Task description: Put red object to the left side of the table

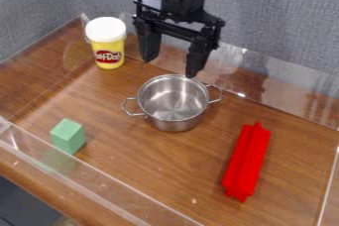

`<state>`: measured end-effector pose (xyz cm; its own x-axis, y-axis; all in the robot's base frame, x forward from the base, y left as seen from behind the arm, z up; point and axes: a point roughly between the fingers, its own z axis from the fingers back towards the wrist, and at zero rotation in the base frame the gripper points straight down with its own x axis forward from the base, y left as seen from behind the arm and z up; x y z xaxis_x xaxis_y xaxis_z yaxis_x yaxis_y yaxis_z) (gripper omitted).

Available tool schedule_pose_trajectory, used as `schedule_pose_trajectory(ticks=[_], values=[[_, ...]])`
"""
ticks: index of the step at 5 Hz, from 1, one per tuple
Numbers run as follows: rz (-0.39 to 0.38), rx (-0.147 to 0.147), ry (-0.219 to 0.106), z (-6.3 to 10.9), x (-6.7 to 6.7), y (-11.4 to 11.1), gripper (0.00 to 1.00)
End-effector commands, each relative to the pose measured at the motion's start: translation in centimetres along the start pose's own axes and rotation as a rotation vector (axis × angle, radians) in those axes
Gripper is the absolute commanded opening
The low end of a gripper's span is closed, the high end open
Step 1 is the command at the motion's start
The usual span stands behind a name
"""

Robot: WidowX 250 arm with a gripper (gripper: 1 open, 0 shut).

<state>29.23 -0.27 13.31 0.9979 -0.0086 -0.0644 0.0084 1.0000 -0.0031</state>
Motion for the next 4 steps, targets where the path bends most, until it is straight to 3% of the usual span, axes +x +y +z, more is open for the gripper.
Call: schedule_pose_trajectory(ticks=[1, 4], values=[[-0.013, -0.001, 0.014, -0.7, -0.1, -0.5, 1.00], [-0.181, -0.006, -0.002, -3.2, -1.7, -10.2, 1.00]])
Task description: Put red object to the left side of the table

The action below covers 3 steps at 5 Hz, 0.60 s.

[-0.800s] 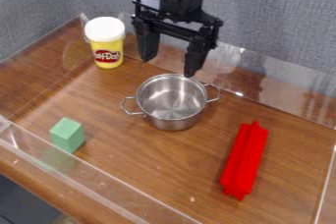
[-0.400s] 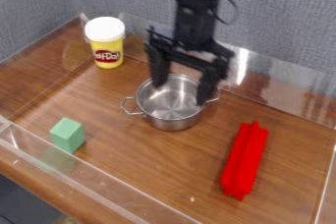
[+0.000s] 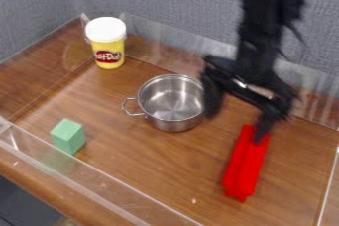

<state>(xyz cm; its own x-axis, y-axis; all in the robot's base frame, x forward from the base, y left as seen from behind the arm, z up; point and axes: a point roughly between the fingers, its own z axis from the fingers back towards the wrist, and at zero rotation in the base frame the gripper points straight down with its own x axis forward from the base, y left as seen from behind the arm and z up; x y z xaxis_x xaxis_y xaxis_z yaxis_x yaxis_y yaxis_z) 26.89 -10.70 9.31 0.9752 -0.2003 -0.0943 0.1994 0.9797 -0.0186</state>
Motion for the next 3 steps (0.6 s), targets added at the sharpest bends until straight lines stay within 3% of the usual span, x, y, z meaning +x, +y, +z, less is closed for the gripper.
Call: schedule_pose_trajectory(ticks=[1, 2, 3], values=[[-0.015, 0.006, -0.030, -0.49, 0.05, -1.63, 1.00], [-0.047, 0.008, -0.060, -1.01, -0.28, -2.12, 1.00], [-0.064, 0.007, -0.103, -0.35, -0.29, -2.17, 1.00]])
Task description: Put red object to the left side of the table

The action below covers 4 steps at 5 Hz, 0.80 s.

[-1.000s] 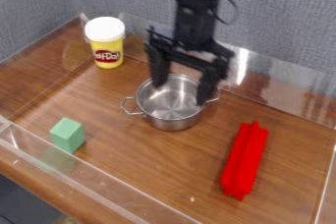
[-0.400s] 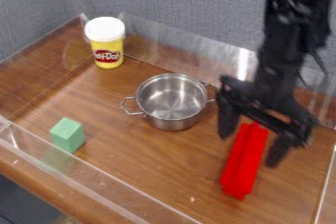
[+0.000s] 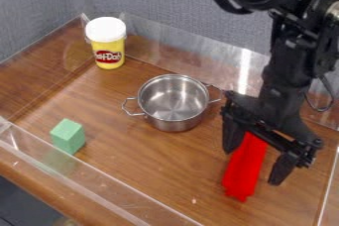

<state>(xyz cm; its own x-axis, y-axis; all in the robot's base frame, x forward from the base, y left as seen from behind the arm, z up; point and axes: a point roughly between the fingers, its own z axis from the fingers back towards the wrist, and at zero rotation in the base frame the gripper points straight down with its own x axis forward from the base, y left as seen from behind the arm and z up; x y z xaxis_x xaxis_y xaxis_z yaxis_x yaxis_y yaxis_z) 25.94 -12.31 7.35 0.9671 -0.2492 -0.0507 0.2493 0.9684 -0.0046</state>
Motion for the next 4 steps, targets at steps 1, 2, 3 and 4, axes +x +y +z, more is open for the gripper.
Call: schedule_pose_trajectory(ticks=[1, 2, 3, 4], values=[[-0.023, -0.006, -0.111, 2.85, 0.18, -0.42, 1.00], [-0.042, -0.010, -0.133, 2.62, 0.24, -0.40, 1.00], [-0.052, -0.008, -0.144, 2.42, 0.30, -0.27, 1.00], [-0.062, -0.009, -0.168, 2.42, 0.37, -0.14, 1.00]])
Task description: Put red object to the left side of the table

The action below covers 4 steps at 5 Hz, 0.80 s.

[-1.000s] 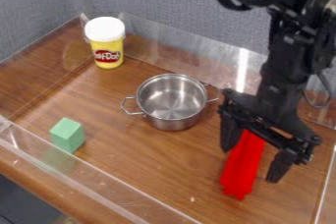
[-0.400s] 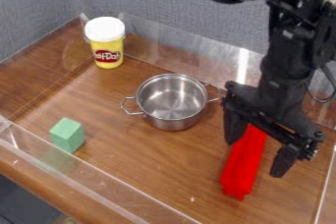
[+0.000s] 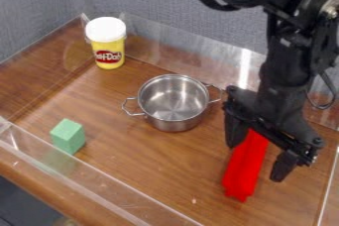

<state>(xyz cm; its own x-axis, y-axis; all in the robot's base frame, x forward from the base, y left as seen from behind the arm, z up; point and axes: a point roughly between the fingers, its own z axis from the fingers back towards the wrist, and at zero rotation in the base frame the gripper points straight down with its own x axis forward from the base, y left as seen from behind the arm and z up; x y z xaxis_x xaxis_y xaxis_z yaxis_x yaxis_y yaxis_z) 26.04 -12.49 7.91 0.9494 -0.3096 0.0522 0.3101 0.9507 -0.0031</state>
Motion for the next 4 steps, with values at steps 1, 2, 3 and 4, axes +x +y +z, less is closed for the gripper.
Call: schedule_pose_trajectory(ticks=[1, 2, 3, 4], values=[[-0.006, -0.011, -0.092, 1.93, 0.48, 0.13, 1.00], [-0.007, -0.010, -0.113, 2.08, 0.50, 0.21, 1.00], [-0.009, -0.014, -0.129, 1.89, 0.53, 0.33, 1.00], [-0.013, -0.016, -0.145, 1.71, 0.58, 0.44, 1.00]])
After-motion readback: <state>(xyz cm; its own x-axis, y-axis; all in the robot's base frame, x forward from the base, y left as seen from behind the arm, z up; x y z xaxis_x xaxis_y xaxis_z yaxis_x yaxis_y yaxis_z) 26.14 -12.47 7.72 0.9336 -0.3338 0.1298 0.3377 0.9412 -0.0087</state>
